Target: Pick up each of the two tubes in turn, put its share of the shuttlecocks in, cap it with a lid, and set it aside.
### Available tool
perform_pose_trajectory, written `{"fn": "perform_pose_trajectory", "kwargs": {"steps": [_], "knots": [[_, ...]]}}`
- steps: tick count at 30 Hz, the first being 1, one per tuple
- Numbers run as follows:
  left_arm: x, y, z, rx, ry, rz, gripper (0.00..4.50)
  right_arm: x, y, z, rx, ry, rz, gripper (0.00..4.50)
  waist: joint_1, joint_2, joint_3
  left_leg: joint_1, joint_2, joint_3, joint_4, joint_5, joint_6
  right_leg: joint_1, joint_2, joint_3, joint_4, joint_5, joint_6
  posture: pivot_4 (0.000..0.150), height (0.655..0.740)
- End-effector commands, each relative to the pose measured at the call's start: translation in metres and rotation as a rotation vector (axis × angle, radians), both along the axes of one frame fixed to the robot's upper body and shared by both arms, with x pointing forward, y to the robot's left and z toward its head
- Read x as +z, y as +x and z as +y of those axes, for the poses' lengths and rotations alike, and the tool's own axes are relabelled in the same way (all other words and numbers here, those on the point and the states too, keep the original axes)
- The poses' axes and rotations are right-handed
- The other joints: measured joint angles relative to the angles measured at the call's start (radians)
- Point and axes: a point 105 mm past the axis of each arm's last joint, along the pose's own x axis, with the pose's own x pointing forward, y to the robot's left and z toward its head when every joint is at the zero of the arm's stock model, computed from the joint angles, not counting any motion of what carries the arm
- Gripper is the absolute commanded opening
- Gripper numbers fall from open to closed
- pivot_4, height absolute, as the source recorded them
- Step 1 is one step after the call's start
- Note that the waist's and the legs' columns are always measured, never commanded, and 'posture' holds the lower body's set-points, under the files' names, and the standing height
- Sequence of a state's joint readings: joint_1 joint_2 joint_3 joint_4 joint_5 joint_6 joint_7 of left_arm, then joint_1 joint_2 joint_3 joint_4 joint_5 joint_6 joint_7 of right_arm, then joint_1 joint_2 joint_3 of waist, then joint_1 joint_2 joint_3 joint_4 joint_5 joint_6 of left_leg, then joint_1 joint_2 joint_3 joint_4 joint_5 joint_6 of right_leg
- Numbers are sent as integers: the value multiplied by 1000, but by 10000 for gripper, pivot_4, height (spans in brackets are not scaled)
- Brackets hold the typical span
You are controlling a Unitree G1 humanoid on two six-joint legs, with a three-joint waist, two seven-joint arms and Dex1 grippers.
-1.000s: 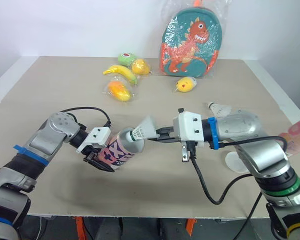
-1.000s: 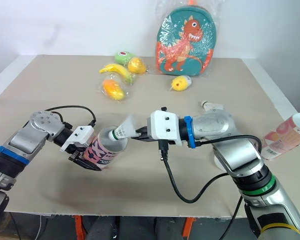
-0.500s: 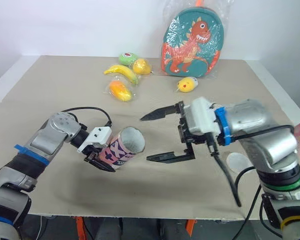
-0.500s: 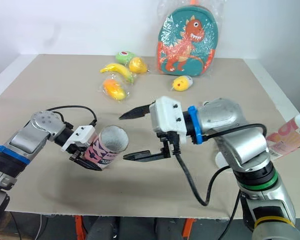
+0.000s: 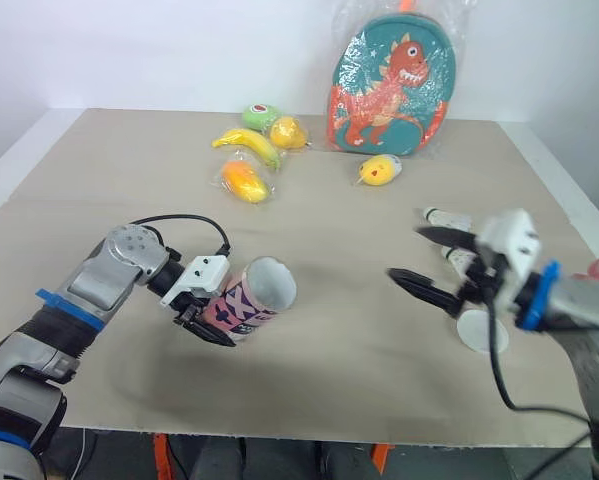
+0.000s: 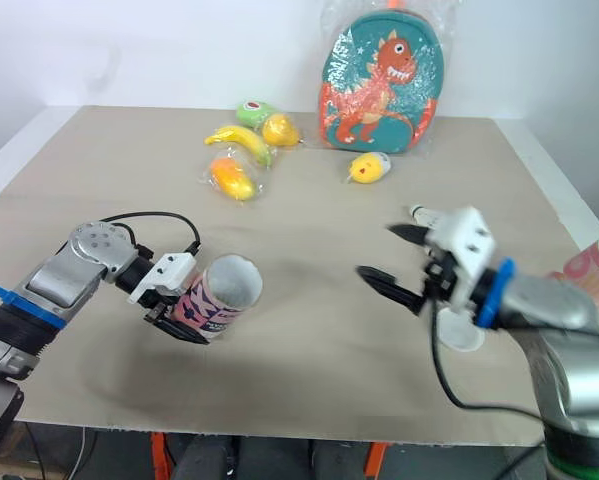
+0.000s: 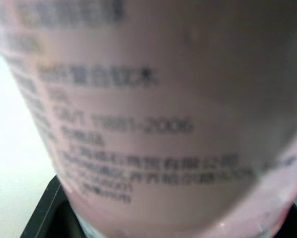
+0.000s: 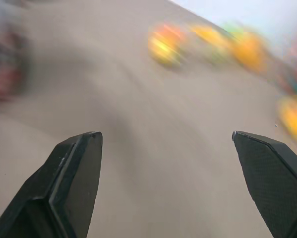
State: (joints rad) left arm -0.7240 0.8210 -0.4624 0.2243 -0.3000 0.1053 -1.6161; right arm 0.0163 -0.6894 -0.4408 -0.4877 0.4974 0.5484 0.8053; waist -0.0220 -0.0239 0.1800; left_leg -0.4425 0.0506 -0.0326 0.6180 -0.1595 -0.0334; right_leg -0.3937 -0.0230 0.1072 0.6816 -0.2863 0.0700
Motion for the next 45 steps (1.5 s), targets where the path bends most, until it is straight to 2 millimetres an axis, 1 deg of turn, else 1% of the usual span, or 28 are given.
{"fn": "perform_pose_trajectory", "kwargs": {"steps": [1, 2, 4, 6, 8, 10, 14, 17, 25, 28, 31, 32, 33, 37, 38, 39, 40, 42, 43, 45], "knots": [[0, -3, -1, -13, 4, -5, 28347, 18, -13, -18, -117, 32, -116, 44847, -6, 2, 0, 1, 0, 2, 0, 0, 0, 0, 0, 2, 0, 1, 1, 1500, 7347], [0, -2, -1, -12, 7, -8, 28347, 11, -14, -28, -170, 54, -100, 44847, -9, 1, 0, 2, 0, 1, 0, 0, 0, 1, 0, 2, 0, 1, 1, 1500, 7347], [0, 1, -1, -12, 13, -17, 28347, -3, -12, -40, -240, 60, -59, 44847, -12, 1, 0, 4, 1, 1, 1, 0, 0, 3, 1, 1, 0, -1, 6, 1500, 7347], [0, 1, 0, -12, 15, -21, 28347, -13, -7, -48, -281, 57, -26, 44847, -16, 1, 0, 5, 1, 2, 2, 1, 1, 3, 1, 2, 0, -1, 2, 1500, 7347], [-1, 1, -1, -14, 16, -23, 28347, -23, 2, -59, -342, 59, 5, 44847, -19, 1, 0, 5, 1, 3, 2, 3, 2, 3, 0, 3, 0, 1, 2, 1500, 7347], [0, 1, -1, -14, 13, -23, 28347, -29, 7, -65, -368, 63, 25, 44847, -22, 1, 0, 5, 1, 4, 3, 4, 2, 3, 0, 4, 0, 2, 2, 1500, 7347], [0, 2, -1, -12, 12, -26, 28347, -33, 17, -67, -359, 78, 41, 44847, -23, 2, 0, 5, 1, 4, 2, 4, 3, 3, 0, 4, 0, 2, 2, 1500, 7347], [1, 3, -1, -10, 11, -28, 28347, -37, 26, -66, -341, 77, 59, 44847, -22, 2, 0, 4, 0, 3, 1, 4, 3, 3, 0, 4, 0, 3, 6, 1500, 7347], [1, 2, -3, -12, 5, -26, 28347, -49, 51, -63, -321, 85, 107, 44847, -23, 2, 0, 4, 0, 3, 1, 4, 3, 3, 0, 4, -1, 3, 6, 1500, 7347], [1, 2, -3, -12, 3, -25, 28347, -49, 65, -67, -340, 92, 105, 44847, -23, 2, 0, 4, 0, 4, 2, 4, 3, 3, 0, 4, -1, 3, 6, 1500, 7347], [1, 2, -3, -10, 2, -24, 28347, -47, 74, -67, -342, 96, 103, 44847, -22, 2, 0, 4, 0, 3, 1, 4, 3, 3, 0, 4, -1, 4, 7, 1500, 7347], [1, 2, -3, -8, 1, -23, 28347, -47, 76, -67, -340, 95, 104, 40917, -22, 2, 0, 4, 0, 3, 1, 4, 3, 3, 0, 4, -1, 4, 7, 1500, 7347], [1, 2, -3, -7, 0, -23, 28347, -46, 77, -66, -337, 95, 102, 38963, -22, 2, 0, 4, 0, 3, 1, 4, 3, 3, 0, 4, -1, 4, 7, 1500, 7347], [1, 1, -2, -3, -1, -22, 28347, -44, 77, -64, -319, 90, 87, 21562, -22, 2, 0, 4, 0, 3, 1, 4, 3, 3, 0, 4, -1, 4, 7, 1500, 7347], [1, 1, -2, -1, -3, -22, 28347, -40, 74, -63, -308, 89, 69, 19497, -22, 2, 0, 4, 0, 3, 1, 4, 3, 3, 0, 4, -1, 4, 7, 1500, 7347], [1, 1, -2, 1, -4, -22, 28347, -36, 72, -61, -299, 97, 56, 14781, -22, 2, 0, 4, 0, 3, 1, 4, 3, 3, 0, 4, -1, 4, 7, 1500, 7347], [1, 1, -2, 2, -4, -22, 28347, -31, 70, -59, -289, 105, 41, 11706, -22, 2, 0, 4, 0, 3, 1, 4, 3, 3, 0, 4, -1, 4, 7, 1500, 7347], [0, 1, -1, 3, -4, -22, 28347, -20, 67, -55, -274, 91, 3, 3265, -22, 2, 0, 4, 0, 3, 1, 4, 3, 3, 0, 4, -1, 4, 7, 1500, 7347], [0, 1, -1, 3, -5, -22, 28347, -14, 65, -50, -256, 83, -14, 263, -23, 2, 0, 4, 0, 3, 1, 4, 3, 2, 0, 4, -1, 4, 7, 1500, 7347], [0, 2, -2, 3, -6, -23, 28347, -3, 59, -38, -197, 59, -44, 263, -23, 2, 0, 4, 0, 3, 1, 4, 3, 2, 0, 4, -1, 4, 8, 1500, 7347]]}}
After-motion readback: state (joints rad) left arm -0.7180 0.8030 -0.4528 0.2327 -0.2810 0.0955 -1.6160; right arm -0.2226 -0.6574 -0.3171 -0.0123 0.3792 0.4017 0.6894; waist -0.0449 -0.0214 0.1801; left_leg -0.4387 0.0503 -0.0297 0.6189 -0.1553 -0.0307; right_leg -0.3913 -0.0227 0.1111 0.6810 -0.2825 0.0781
